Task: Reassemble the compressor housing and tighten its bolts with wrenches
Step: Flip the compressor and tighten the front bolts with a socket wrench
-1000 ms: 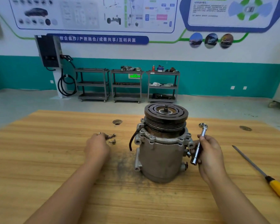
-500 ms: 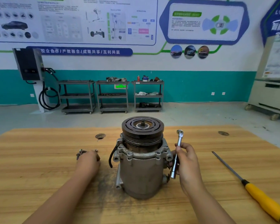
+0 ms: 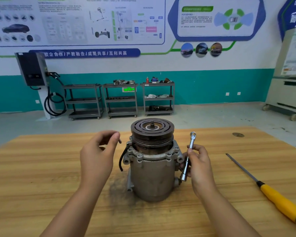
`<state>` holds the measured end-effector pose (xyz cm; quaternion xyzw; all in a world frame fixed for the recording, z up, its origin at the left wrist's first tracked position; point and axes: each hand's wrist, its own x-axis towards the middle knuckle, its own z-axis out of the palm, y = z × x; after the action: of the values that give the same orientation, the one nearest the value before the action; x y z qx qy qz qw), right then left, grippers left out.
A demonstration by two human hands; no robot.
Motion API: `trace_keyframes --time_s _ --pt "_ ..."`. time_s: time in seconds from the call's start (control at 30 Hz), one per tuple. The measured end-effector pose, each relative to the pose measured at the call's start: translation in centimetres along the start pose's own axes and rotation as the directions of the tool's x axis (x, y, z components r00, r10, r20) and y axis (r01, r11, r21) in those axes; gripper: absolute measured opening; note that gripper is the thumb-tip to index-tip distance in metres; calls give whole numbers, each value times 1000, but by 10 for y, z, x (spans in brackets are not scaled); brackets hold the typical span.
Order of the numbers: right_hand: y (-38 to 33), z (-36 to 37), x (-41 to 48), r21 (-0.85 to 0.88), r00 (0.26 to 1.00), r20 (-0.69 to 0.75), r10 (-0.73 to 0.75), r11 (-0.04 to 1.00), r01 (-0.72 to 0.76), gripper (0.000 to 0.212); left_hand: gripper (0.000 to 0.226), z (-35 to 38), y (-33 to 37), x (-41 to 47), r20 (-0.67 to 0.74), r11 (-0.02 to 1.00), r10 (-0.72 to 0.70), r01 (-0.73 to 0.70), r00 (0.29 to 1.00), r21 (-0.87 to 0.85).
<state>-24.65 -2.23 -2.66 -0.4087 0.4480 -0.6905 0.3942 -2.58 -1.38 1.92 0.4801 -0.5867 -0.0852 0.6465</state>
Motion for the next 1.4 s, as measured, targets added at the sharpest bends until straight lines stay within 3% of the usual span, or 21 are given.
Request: trace_keyframes --time_s 0.07,0.17,0.47,0.63,1.03,1.23,1.4 --pt "2 0 1 -9 1000 -13 6 1000 -6 11 5 -2 18 -5 3 986 13 -12 1000 -168" --pt "3 -1 1 -6 1000 -19 13 1000 -13 14 7 2 24 -10 79 968 10 10 997 -251" --pt "4 -3 2 -19 1000 -10 15 1000 -15 13 19 16 4 -23 122 964 -53 83 991 -253" --pt "5 -2 2 -16 1000 -17 2 1000 -2 16 7 16 6 -25 84 960 -17 40 996 -279" --pt "8 -3 2 -52 1000 -12 1 999 -1 15 10 15 10 -31 106 966 41 -12 993 -259" --pt "3 -2 0 -30 1000 -7 0 1000 0 15 7 14 9 -32 117 974 217 -207 969 -90" --pt "-11 -4 -2 -37 993 60 -100 994 102 13 5 14 5 -32 140 983 162 -148 977 -106"
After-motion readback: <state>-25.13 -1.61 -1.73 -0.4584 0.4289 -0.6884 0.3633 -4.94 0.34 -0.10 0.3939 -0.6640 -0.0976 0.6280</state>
